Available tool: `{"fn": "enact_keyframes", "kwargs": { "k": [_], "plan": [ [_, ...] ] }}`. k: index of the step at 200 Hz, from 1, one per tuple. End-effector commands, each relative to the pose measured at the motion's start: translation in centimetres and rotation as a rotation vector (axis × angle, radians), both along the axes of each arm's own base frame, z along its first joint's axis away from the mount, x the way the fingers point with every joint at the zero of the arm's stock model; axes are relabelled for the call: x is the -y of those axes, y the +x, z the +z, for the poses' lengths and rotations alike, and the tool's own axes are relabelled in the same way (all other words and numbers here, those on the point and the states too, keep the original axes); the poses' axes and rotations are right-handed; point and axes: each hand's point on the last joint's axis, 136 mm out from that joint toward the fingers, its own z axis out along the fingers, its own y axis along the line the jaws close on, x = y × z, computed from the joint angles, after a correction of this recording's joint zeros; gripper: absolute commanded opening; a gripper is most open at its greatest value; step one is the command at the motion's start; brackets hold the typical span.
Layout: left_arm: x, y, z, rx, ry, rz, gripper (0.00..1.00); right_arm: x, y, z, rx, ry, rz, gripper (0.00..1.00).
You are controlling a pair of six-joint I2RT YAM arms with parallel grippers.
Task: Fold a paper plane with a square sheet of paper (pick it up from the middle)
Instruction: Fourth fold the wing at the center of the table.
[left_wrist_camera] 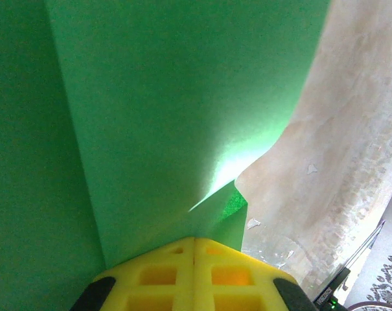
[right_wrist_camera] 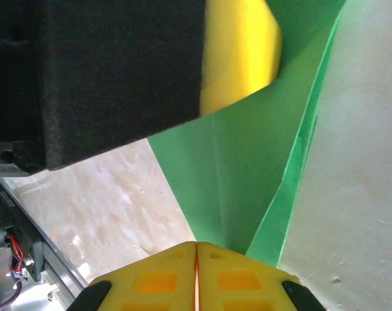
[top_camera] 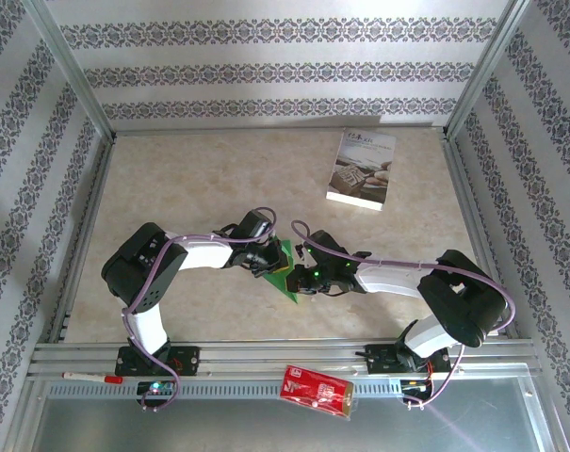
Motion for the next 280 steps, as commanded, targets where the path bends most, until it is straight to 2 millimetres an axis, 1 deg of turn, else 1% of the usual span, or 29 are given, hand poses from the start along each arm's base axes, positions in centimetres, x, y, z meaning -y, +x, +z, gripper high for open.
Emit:
{"fn": "enact_keyframes", "kwargs": {
  "k": [1, 66, 125, 163, 201, 237, 261, 280],
  "plan": [
    [-2.5, -1.4, -3.6, -0.068, 0.134, 0.033, 0.0, 0.2, 0.1, -0.5, -0.002, -0.024, 0.012, 0.09],
    [-2.6, -1.5, -3.6, -0.069, 0.135, 0.032, 0.0, 1.1, 0.2, -1.4, -0.008, -0.079, 0.012, 0.08],
    [-2.6, -1.4, -3.5, -0.065, 0.137, 0.035, 0.0, 1.8, 0.9, -1.5, 0.003, -0.115, 0.013, 0.07],
    [-2.6, -1.4, -3.6, -0.064, 0.138, 0.034, 0.0, 1.7, 1.0, -1.7, -0.002, -0.121, 0.02, 0.07],
    [-2.9, -1.6, -3.7, -0.063, 0.15, 0.033, 0.0, 2.0, 0.4, -2.4, -0.021, -0.133, 0.027, 0.06],
    [-2.9, -1.5, -3.8, -0.062, 0.152, 0.035, 0.0, 1.3, -0.3, -2.2, -0.021, -0.124, 0.046, 0.06],
    [-3.0, -1.5, -3.8, -0.06, 0.155, 0.035, 0.0, 1.3, -0.7, -2.4, -0.025, -0.133, 0.049, 0.06],
    [-3.0, -1.6, -3.9, -0.063, 0.157, 0.034, 0.0, 1.6, -1.1, -2.8, -0.034, -0.15, 0.041, 0.06]
  ]
}}
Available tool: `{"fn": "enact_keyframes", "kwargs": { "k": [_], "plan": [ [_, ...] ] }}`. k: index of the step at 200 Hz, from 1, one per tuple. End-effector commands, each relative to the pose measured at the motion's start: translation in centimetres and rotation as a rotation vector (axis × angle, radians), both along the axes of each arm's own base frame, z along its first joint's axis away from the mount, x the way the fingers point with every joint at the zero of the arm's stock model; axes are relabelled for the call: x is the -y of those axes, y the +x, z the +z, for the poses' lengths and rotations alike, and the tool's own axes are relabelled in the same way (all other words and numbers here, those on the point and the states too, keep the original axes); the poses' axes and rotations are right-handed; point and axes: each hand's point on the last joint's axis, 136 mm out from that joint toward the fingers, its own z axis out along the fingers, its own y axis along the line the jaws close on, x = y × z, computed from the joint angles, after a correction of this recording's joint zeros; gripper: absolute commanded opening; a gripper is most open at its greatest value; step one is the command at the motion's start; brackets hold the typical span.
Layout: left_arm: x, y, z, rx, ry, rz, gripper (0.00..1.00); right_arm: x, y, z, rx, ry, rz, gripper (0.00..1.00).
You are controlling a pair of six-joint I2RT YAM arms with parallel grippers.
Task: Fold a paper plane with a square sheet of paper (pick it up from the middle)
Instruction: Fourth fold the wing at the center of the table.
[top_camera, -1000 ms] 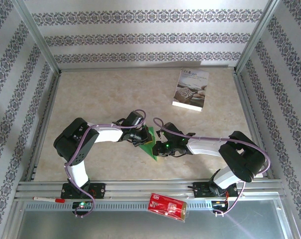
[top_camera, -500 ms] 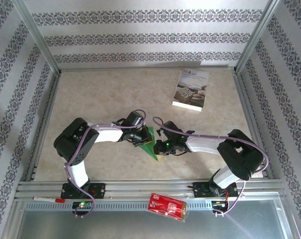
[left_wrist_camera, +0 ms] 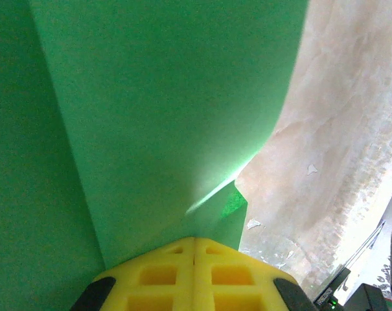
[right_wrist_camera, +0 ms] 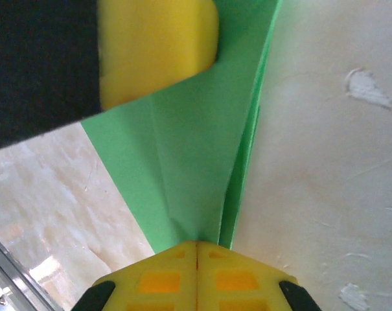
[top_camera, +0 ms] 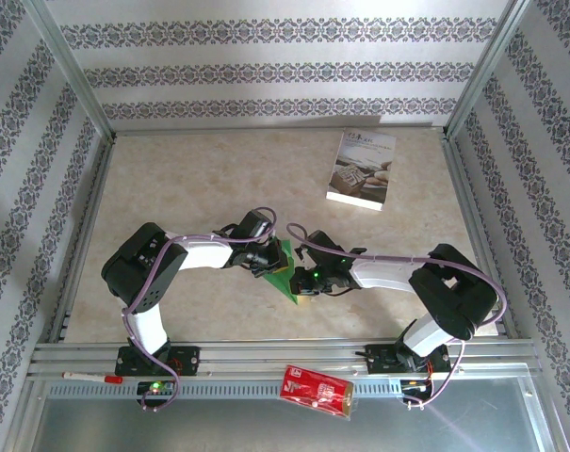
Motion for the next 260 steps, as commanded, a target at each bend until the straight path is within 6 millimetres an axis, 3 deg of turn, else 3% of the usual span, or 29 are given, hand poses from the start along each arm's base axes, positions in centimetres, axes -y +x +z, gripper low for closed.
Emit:
{"fn": "enact_keyframes", "kwargs": {
  "k": [1, 43, 71, 131, 170, 214, 260],
  "plan": [
    [-3.0, -1.6, -3.9, -0.063, 0.156, 0.034, 0.0, 0.6, -0.9, -0.9, -0.018, -0.044, -0.003, 0.06],
    [-3.1, -1.7, -4.1, -0.066, 0.16, 0.035, 0.0, 2.2, -1.6, -1.7, -0.025, -0.104, -0.024, 0.05],
    [-3.1, -1.6, -4.1, -0.062, 0.16, 0.033, 0.0, 3.0, -0.8, -1.3, -0.001, -0.121, -0.052, 0.04],
    [-3.0, -1.6, -4.3, -0.068, 0.159, 0.03, 0.0, 1.9, 0.2, 1.5, 0.081, -0.033, -0.034, 0.08],
    [-2.9, -1.6, -4.2, -0.067, 0.156, 0.028, 0.0, 0.5, -0.4, 3.4, 0.128, 0.047, -0.006, 0.11],
    [-3.0, -1.7, -4.3, -0.071, 0.161, 0.027, 0.0, -1.5, -1.4, 2.5, 0.095, 0.048, 0.061, 0.12],
    [-3.0, -1.6, -4.2, -0.069, 0.162, 0.025, 0.0, -0.7, -1.2, 0.9, 0.066, -0.01, 0.069, 0.11]
  ]
}}
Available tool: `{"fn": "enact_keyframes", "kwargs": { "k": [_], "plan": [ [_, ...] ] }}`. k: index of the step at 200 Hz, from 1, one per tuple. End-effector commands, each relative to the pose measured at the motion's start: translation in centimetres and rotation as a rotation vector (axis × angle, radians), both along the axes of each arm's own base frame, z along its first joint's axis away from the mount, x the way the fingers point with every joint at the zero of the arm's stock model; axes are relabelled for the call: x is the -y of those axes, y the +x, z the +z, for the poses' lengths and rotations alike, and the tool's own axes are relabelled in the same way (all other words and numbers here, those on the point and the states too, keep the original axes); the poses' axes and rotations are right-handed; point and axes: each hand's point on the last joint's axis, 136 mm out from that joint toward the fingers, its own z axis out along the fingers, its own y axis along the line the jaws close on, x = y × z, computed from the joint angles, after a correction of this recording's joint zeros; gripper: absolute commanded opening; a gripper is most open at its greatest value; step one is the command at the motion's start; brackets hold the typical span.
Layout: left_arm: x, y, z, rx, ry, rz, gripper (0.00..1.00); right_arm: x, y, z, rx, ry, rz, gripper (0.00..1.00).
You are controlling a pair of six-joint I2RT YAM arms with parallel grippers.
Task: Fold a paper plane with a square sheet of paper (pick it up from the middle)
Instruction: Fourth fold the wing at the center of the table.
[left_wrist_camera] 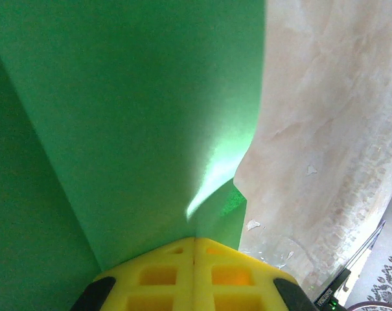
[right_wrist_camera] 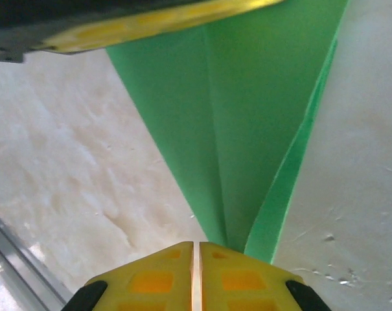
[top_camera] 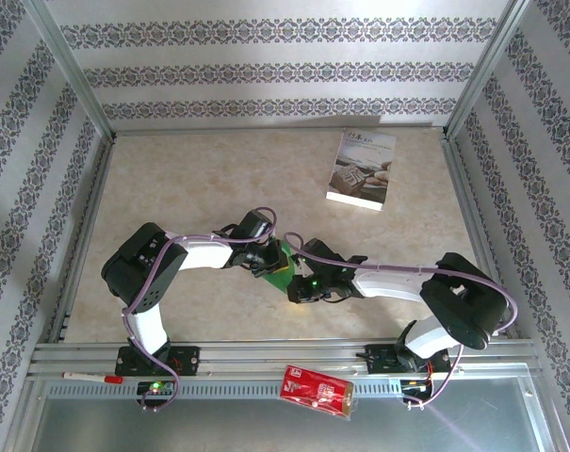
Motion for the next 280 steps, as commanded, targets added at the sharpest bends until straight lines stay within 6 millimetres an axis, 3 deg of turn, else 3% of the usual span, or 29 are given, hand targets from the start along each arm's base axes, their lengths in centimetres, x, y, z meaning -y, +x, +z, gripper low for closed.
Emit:
{"fn": "enact_keyframes", "kwargs": {
  "k": [1, 125, 280],
  "plan": [
    [-2.9, -1.6, -4.2, -0.073, 0.161, 0.025, 0.0, -0.2, 0.6, 0.3, 0.012, -0.003, 0.015, 0.11],
    [-2.9, -1.6, -4.1, -0.073, 0.162, 0.017, 0.0, 1.0, 1.2, 0.1, 0.005, -0.014, -0.014, 0.09],
    [-2.8, -1.5, -4.1, -0.069, 0.159, 0.017, 0.0, 2.6, -0.9, -2.8, -0.063, -0.093, -0.034, 0.07]
  ]
}}
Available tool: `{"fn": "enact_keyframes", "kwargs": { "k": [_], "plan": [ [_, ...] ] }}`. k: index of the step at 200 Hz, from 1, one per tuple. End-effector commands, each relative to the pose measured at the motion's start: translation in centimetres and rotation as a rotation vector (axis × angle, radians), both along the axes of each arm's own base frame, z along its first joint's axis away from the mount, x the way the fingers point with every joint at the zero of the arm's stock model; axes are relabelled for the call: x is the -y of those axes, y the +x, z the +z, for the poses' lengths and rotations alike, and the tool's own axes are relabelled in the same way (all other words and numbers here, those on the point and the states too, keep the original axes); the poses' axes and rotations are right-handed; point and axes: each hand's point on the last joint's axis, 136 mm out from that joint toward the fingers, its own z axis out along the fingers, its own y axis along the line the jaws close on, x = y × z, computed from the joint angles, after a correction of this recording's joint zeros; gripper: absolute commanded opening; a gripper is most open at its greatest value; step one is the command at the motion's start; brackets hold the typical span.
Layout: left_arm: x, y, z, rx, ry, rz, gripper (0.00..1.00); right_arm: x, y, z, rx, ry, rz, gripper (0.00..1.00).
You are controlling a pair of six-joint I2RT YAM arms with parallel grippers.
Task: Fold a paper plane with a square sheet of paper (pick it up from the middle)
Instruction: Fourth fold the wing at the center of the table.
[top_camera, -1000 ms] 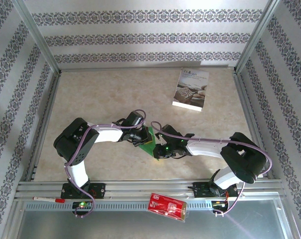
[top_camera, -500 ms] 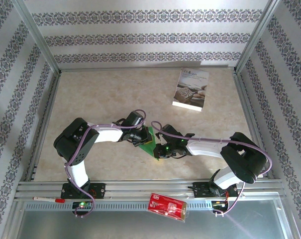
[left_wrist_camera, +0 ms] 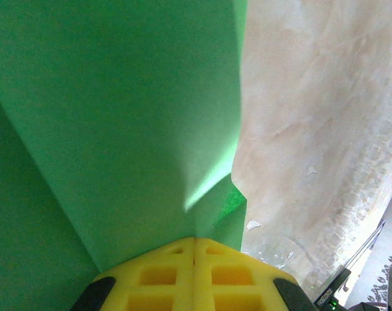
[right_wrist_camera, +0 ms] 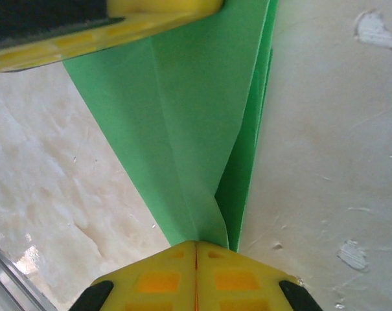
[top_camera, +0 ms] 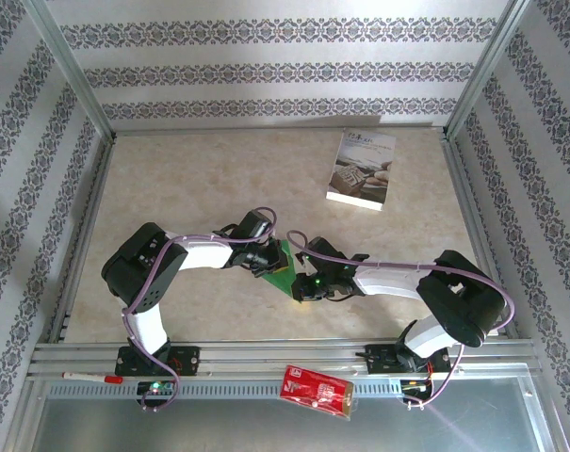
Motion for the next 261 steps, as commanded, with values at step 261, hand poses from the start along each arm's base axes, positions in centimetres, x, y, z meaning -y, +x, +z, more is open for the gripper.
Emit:
{"fn": "enact_keyframes", "kwargs": {
  "k": [261],
  "plan": [
    [-3.5, -1.6, -4.7, -0.067, 0.197, 0.024, 0.0, 2.4, -3.1, 1.8, -0.025, 0.026, -0.068, 0.04]
  ]
}}
